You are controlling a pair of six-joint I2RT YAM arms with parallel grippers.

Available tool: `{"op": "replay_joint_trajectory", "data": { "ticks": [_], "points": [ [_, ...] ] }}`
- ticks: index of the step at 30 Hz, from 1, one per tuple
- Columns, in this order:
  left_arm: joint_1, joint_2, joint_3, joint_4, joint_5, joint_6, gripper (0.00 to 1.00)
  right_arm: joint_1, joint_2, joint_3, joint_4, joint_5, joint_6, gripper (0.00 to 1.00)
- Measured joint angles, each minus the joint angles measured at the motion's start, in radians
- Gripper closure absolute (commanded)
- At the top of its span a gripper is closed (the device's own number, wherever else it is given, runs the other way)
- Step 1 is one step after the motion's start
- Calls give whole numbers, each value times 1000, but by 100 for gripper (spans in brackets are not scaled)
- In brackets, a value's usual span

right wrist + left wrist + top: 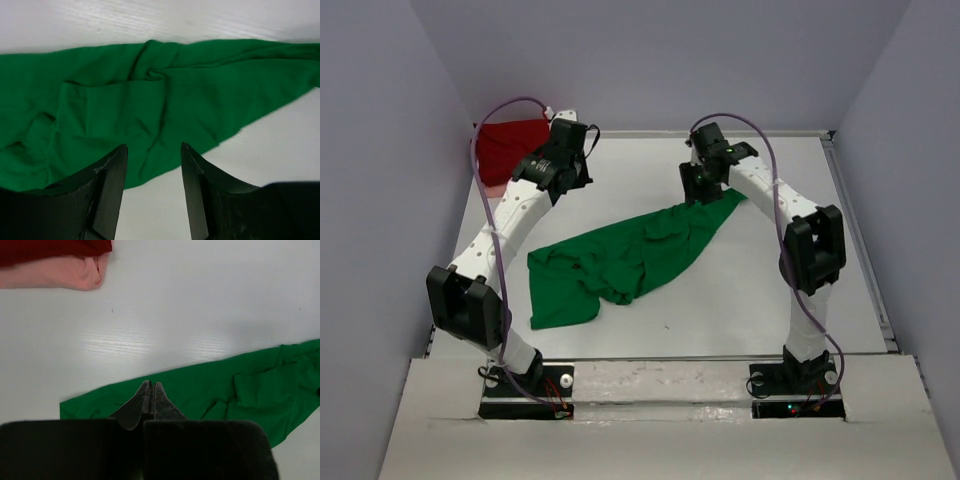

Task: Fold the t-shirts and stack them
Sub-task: Flatten out the tshirt

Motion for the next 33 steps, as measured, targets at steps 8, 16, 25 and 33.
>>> {"op": "replay_joint_trajectory", "data": {
  "ticks": [8,16,25,33],
  "points": [
    [13,10,15,-3,-1,-2,100,166,152,44,-16,37,3,60],
    [18,9,-117,40,129,-42,100,145,151,74,-20,72,11,100],
    [-24,-33,-233,78,226,-93,100,131,170,90,-25,159,10,100],
    [-89,-41,-344,113,253,-131,100,54,240,187,-42,210,6,100]
  ]
}}
